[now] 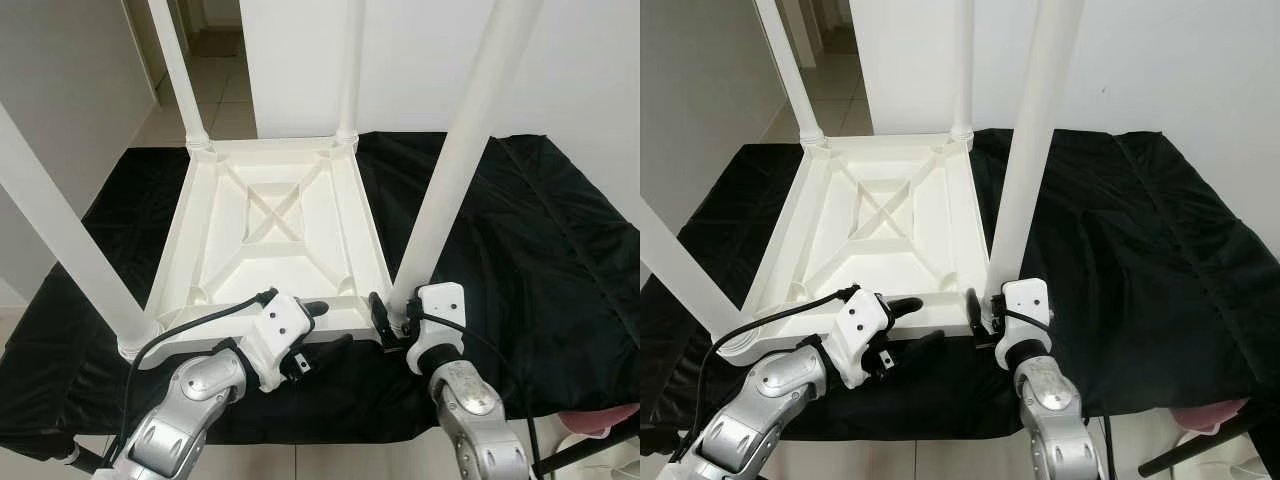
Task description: Building children table
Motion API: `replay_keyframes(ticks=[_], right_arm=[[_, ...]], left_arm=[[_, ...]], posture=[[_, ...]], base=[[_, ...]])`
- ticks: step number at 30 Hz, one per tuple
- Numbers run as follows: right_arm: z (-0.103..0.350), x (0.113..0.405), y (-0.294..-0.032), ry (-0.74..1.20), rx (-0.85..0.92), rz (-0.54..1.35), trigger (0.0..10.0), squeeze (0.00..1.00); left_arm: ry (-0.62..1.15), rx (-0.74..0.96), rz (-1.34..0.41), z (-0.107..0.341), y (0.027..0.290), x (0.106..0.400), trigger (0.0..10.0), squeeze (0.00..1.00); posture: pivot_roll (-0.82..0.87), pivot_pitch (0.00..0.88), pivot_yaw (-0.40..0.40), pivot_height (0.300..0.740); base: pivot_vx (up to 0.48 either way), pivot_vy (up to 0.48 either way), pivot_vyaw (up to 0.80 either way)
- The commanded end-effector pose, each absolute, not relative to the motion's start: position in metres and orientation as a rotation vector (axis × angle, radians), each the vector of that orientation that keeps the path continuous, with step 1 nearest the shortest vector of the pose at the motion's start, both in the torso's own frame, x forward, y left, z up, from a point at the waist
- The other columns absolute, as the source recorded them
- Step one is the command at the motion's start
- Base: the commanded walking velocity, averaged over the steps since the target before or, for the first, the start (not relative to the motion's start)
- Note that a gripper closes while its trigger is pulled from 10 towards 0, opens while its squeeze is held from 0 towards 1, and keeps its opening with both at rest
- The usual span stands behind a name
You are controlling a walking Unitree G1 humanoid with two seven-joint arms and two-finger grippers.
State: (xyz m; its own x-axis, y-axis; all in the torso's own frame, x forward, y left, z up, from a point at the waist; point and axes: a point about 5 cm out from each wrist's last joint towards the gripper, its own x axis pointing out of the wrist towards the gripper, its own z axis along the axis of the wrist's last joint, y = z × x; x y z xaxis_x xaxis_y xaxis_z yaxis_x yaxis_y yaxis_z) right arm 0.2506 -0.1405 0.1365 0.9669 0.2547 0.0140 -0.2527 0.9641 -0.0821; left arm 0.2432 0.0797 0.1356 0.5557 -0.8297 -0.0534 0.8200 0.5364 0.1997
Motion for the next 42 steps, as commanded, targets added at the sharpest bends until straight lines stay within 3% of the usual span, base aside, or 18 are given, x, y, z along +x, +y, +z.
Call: replay_keyframes(ticks=[1,11,19,20,22,23,24,42], right_arm=[[0.143,0.254,-0.149,-0.062,-0.075,0.301,10.0,0.0],[0.144,0.272,-0.16,-0.065,-0.149,0.624,10.0,0.0],[0.14,0.282,-0.16,-0.03,-0.165,0.761,10.0,0.0],[0.136,0.284,-0.158,-0.017,-0.18,0.788,7.1,0.0],[0.133,0.286,-0.158,-0.011,-0.185,0.795,6.6,0.0],[0.133,0.287,-0.158,-0.012,-0.184,0.797,6.6,0.0],[0.133,0.287,-0.158,-0.013,-0.182,0.799,10.0,0.0],[0.126,0.286,-0.158,-0.024,-0.165,0.818,10.0,0.0]], left_arm=[[-0.04,0.219,-0.999,0.134,0.08,0.245,10.0,0.0],[-0.045,0.21,-1.012,0.135,0.076,0.245,10.0,0.0],[-0.044,0.209,-1.017,0.135,0.075,0.246,10.0,0.0],[-0.043,0.209,-1.018,0.135,0.075,0.245,10.0,0.0],[-0.042,0.21,-1.017,0.135,0.075,0.244,10.0,0.0],[-0.042,0.211,-1.016,0.135,0.075,0.244,10.0,0.0],[-0.042,0.212,-1.014,0.135,0.076,0.244,10.0,0.0],[-0.025,0.212,-1.022,0.133,0.077,0.242,10.0,0.0]], posture=[[-0.07,0.015,0.057,0.74],[-0.08,0.011,0.06,0.74],[-0.07,0.013,0.051,0.74],[-0.07,0.015,0.048,0.74],[-0.06,0.017,0.047,0.74],[-0.06,0.017,0.047,0.74],[-0.06,0.019,0.049,0.74],[-0.08,0.017,0.06,0.74]], base=[[0.0,0.0,0.0],[0.0,0.0,0.0],[0.0,0.0,0.0],[0.0,0.0,0.0],[0.0,0.0,0.0],[0.0,0.0,0.0],[0.0,0.0,0.0],[0.0,0.0,0.0]])
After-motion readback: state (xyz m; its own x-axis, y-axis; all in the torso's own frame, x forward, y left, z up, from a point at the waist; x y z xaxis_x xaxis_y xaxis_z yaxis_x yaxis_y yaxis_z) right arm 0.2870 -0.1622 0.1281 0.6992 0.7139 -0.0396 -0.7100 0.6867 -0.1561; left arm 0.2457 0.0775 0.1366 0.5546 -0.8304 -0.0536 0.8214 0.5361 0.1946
